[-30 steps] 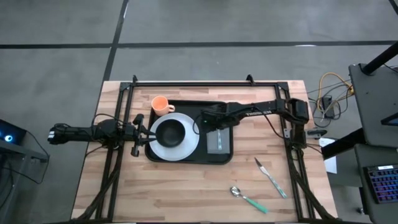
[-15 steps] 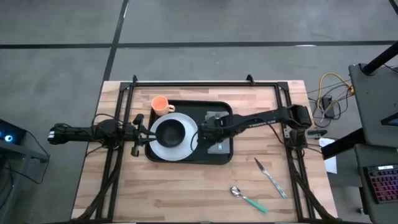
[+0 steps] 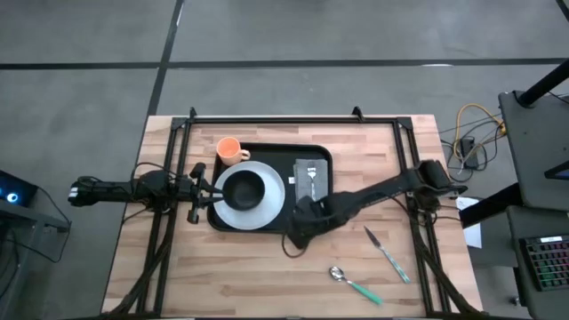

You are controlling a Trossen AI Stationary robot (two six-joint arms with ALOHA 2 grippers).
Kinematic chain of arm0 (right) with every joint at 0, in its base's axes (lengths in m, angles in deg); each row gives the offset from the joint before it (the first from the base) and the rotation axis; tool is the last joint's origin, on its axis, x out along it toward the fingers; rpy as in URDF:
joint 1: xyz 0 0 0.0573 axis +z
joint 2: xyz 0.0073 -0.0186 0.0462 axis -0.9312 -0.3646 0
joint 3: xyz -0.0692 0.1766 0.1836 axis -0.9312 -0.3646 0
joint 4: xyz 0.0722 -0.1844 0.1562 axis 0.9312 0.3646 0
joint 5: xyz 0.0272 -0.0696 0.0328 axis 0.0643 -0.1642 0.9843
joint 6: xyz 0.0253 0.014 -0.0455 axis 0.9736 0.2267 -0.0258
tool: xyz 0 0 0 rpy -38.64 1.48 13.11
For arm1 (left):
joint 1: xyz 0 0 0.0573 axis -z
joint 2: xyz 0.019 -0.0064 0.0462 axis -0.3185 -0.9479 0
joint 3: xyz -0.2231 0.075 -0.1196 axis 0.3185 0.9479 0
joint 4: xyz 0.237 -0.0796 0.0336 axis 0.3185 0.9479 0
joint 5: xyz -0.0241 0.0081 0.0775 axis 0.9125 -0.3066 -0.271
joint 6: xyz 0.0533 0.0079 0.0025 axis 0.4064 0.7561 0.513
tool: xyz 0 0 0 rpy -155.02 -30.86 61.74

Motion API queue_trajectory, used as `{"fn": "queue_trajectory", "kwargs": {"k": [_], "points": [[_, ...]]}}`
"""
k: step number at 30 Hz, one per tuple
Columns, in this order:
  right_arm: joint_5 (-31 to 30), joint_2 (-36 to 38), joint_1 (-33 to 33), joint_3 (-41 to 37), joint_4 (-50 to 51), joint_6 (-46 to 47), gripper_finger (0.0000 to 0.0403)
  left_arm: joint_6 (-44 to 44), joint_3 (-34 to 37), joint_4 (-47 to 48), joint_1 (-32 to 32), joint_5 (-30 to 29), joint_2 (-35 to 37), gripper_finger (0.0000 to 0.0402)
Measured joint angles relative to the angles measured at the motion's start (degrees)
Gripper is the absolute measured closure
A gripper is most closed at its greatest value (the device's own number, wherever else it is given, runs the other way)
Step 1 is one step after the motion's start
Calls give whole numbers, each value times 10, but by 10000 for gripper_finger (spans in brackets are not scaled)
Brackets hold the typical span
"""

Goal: Set up tray
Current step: Put the blue spoon on the gray napkin to the left of the white and blue fork

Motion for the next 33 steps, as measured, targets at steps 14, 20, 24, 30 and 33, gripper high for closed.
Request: {"fn": "queue_trajectory", "kwargs": {"k": [14,20,24,30,33], "points": [[0,0,99,0,-1,39,281,0,0,0,0,0,0,337],[2,0,137,0,-1,52,286,0,0,0,0,0,0,337],[15,0,166,0,-1,64,286,0,0,0,0,0,0,337],[17,0,213,0,-1,68,282,0,0,0,0,0,0,337],[22,0,233,0,-1,77,284,0,0,0,0,0,0,337]]}}
